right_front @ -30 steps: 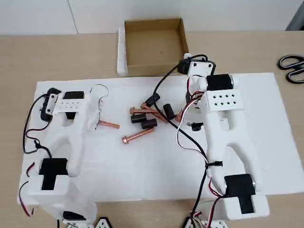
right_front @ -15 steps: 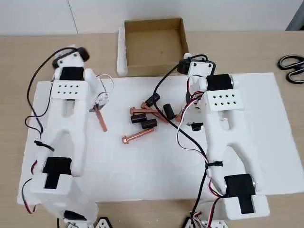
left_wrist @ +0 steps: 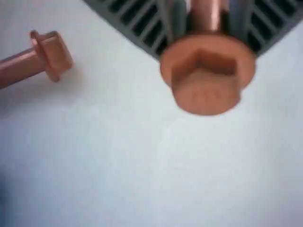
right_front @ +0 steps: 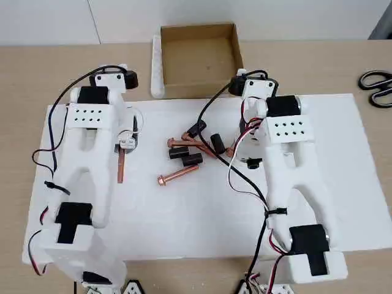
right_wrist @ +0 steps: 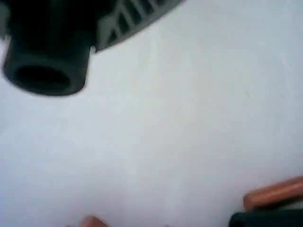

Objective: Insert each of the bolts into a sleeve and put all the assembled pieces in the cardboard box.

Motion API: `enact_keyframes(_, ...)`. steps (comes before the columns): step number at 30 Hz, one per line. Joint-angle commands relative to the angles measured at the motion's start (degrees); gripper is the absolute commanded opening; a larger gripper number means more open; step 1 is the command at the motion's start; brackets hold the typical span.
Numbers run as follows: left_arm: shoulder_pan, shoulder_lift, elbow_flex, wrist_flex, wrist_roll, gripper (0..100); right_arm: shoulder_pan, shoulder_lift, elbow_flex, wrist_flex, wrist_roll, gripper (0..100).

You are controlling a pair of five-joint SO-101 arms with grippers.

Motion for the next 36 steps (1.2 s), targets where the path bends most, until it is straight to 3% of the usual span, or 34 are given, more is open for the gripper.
enact_keyframes(1, 0.35, -0.53, 0.92, 0.09, -0.09, 1, 0.31, -3.38, -0.62, -0.13, 0.44, 1.8)
enact_keyframes(19, 0.00, 7.21, -2.86, -1.93, 0.00, 1, 0.22, -4.62, -5.80, -0.13, 0.53, 0.9)
enact_keyframes(29, 0.18, -0.62, -4.70, -1.85, -0.26, 1, -7.08, -29.76, -5.80, -0.04, 0.53, 0.8)
enact_keyframes(36, 0.44, -7.82, -4.97, -2.37, -0.09, 1, -7.16, -40.75, 8.35, -4.35, 0.26, 0.7)
